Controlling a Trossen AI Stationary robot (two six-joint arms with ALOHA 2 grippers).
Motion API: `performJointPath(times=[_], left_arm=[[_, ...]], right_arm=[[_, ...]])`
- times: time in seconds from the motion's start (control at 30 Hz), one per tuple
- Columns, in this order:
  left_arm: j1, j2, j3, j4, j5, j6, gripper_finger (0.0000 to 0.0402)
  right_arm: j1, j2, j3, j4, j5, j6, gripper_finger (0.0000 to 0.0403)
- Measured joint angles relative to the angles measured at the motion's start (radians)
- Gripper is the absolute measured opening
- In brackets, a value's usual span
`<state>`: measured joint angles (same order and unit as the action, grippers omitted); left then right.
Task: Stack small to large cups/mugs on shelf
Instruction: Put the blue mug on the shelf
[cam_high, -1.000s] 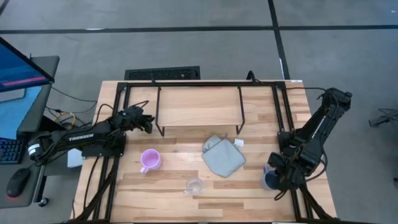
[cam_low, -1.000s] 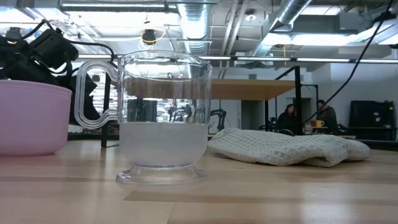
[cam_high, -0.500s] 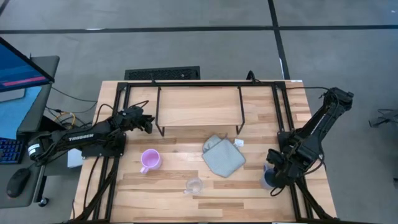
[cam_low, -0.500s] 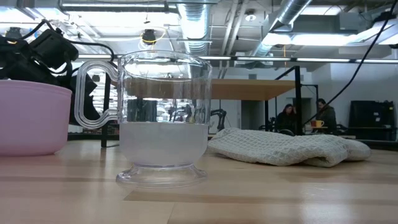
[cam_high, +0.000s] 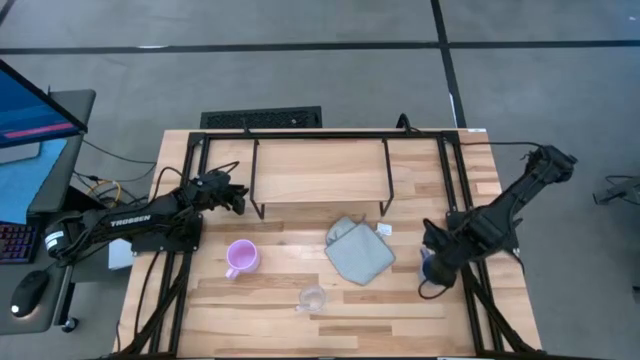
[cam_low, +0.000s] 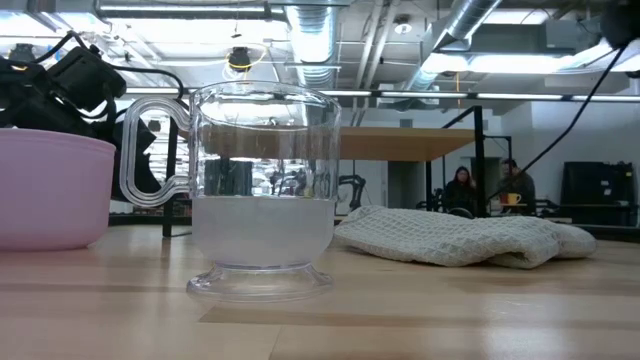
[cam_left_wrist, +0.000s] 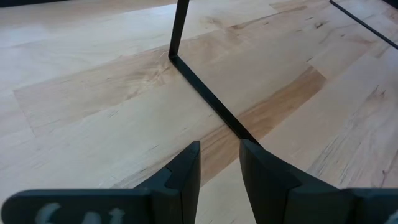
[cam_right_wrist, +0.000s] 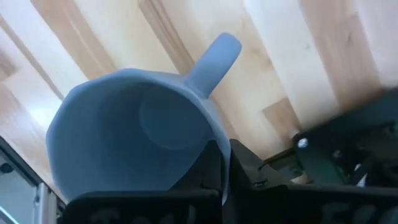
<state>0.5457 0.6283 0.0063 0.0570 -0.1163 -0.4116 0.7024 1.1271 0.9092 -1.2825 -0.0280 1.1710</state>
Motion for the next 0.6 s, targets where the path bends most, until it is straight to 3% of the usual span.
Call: performJointPath(times=[0.37, 0.6], left_arm=[[0.000, 0.000, 0.000, 0.000, 0.000, 0.000, 0.0103], [0.000, 0.000, 0.000, 0.000, 0.000, 0.000, 0.0103]], right_arm=[[-0.268, -0.002, 0.114, -0.133, 0.041, -0.358, 0.0019], [-0.432, -0.002, 0.159, -0.128, 0.056, -0.591, 0.0019]])
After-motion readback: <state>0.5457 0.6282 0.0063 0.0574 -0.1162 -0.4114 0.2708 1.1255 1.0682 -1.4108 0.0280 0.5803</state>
